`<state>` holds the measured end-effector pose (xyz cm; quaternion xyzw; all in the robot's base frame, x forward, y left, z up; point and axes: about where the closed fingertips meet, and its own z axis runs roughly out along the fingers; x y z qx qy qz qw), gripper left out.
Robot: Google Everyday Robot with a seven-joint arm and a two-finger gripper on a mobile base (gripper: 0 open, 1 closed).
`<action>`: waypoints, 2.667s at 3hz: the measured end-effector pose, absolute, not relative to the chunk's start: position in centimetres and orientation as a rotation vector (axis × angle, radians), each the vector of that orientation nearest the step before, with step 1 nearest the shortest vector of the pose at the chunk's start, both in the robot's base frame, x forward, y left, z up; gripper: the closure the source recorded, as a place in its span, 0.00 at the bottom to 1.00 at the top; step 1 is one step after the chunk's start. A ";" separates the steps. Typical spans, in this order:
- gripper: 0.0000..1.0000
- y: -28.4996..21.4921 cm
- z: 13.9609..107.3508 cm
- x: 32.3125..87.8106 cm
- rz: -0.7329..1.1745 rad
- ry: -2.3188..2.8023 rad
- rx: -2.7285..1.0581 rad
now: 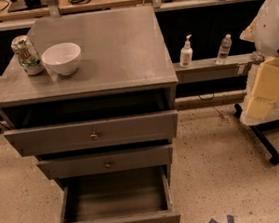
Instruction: Close bottom drawer
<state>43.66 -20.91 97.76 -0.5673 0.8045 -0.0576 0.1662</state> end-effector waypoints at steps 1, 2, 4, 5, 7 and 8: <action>0.00 -20.9 97.8 43.7 -0.164 2.291 -1.615; 0.00 -18.3 92.5 44.8 -0.031 2.292 -1.690; 0.00 -12.3 79.5 45.7 0.375 2.316 -1.666; 0.00 -12.3 78.5 45.8 0.443 2.316 -1.671; 0.00 -8.5 65.5 45.9 1.031 2.294 -1.455; 0.00 -7.3 60.0 45.2 1.218 2.315 -1.353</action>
Offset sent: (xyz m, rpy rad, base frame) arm 0.0392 0.0847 -0.1797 0.1598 0.3072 0.1903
